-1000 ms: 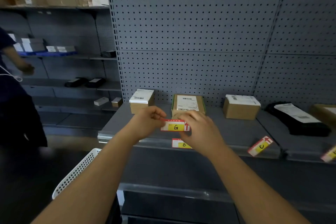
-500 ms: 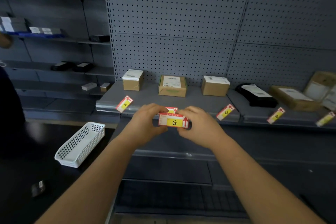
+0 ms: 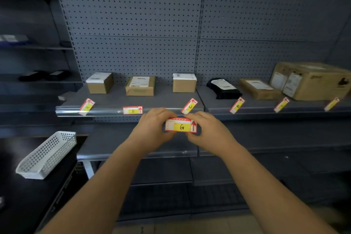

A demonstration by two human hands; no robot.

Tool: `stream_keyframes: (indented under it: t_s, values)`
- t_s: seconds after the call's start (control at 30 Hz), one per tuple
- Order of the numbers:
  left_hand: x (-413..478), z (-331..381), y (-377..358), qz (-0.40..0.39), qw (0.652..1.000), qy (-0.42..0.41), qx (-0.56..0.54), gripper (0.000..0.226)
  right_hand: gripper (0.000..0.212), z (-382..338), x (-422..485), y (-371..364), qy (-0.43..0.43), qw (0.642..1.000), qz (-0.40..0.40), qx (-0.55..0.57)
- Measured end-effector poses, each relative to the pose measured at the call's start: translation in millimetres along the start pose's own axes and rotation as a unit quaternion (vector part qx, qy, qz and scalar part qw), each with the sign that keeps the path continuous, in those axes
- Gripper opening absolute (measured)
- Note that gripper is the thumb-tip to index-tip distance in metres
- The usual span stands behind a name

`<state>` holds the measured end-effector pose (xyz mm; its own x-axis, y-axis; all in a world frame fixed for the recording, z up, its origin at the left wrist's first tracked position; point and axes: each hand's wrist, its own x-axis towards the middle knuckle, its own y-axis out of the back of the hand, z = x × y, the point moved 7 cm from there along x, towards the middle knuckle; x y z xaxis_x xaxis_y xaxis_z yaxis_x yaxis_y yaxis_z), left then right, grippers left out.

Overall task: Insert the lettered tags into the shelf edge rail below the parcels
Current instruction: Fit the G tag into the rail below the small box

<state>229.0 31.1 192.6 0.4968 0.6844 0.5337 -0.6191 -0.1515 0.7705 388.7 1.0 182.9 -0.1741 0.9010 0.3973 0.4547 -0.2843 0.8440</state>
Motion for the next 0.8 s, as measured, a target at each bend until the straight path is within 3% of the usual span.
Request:
stream_keyframes:
  t_s: [0.43, 0.8]
  values:
    - [92.8, 222.2, -190.1, -0.026, 0.997, -0.053, -0.059, 0.043, 0.057, 234.0, -147.4, 150.1, -0.085, 0.996, 0.033, 0.003]
    - [183.8, 334.7, -310.8, -0.072, 0.989, -0.104, -0.081, 0.049, 0.054, 383.9, -208.3, 229.2, -0.176, 0.98, 0.086, 0.036]
